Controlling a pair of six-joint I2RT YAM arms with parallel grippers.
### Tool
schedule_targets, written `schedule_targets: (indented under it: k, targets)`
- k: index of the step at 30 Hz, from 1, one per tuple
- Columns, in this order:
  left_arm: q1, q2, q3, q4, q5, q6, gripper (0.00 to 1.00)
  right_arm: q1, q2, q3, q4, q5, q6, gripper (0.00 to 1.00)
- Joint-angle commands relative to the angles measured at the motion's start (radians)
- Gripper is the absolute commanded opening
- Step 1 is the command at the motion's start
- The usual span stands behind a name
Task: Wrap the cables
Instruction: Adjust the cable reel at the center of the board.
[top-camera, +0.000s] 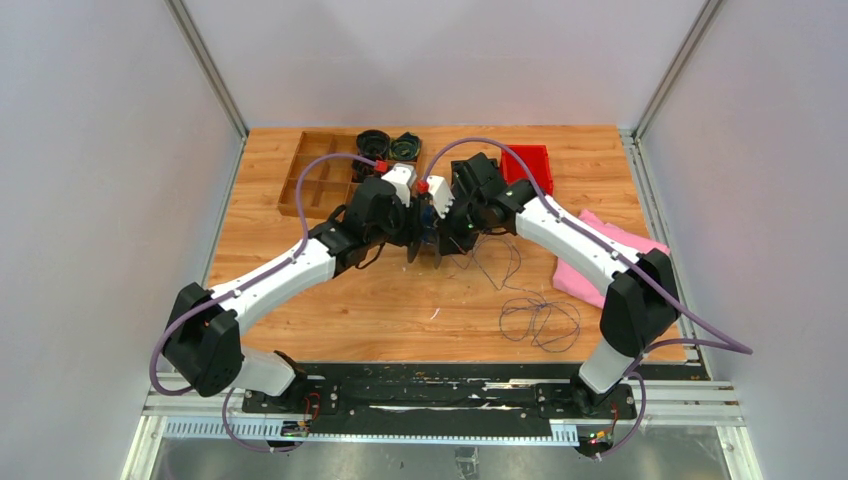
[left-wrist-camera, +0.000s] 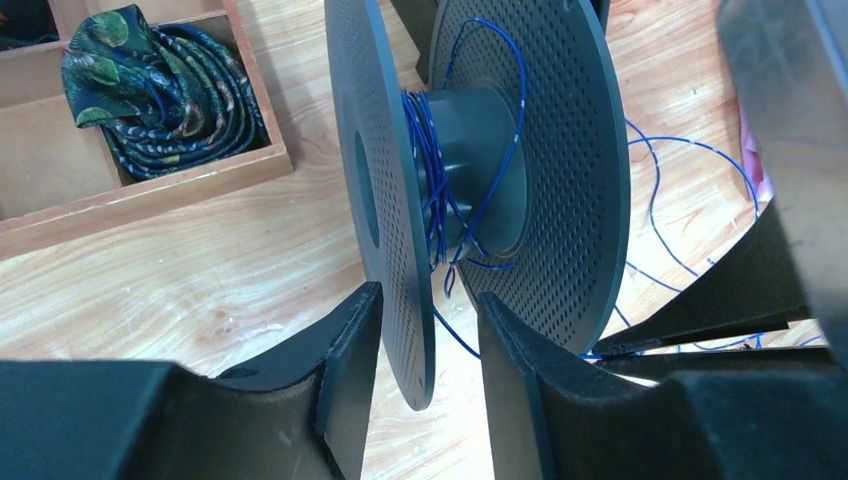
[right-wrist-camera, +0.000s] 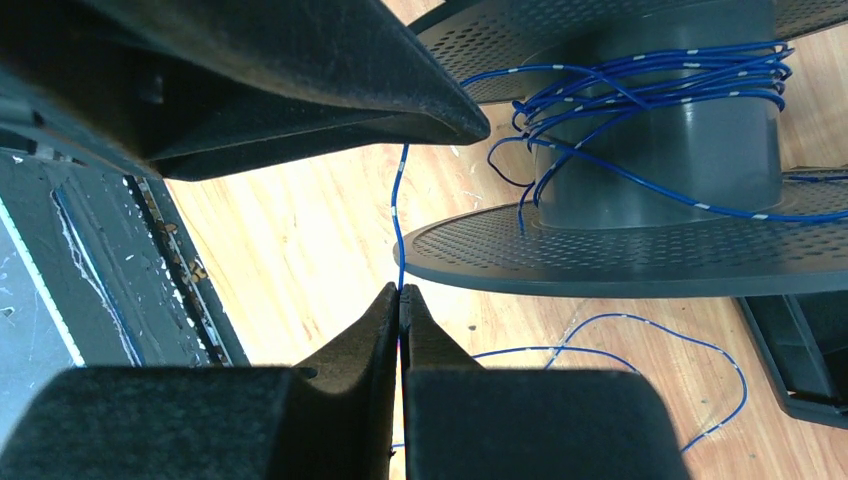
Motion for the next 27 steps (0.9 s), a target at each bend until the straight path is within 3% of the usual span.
schedule_targets:
  k: [1,16,19,27]
  targets:
    - [-0.011,-0.006,-0.024,0.071,0.014,0.001,0.47,0.011,-0.042,-0.017,0.016,0.034,-0.001,0.0]
    - [0.072,-0.115,-0.105,0.212,0.218,0.061,0.75,0.002,-0.045,-0.003,-0.013,0.015,-0.029,0.01]
    - [0.088,-0.143,-0.135,0.255,0.272,0.142,0.81,-0.006,-0.035,0.014,-0.028,-0.022,-0.019,0.01]
    - [0.092,-0.19,-0.221,0.338,0.427,0.51,0.84,-0.05,0.028,0.127,-0.128,-0.184,0.079,0.01]
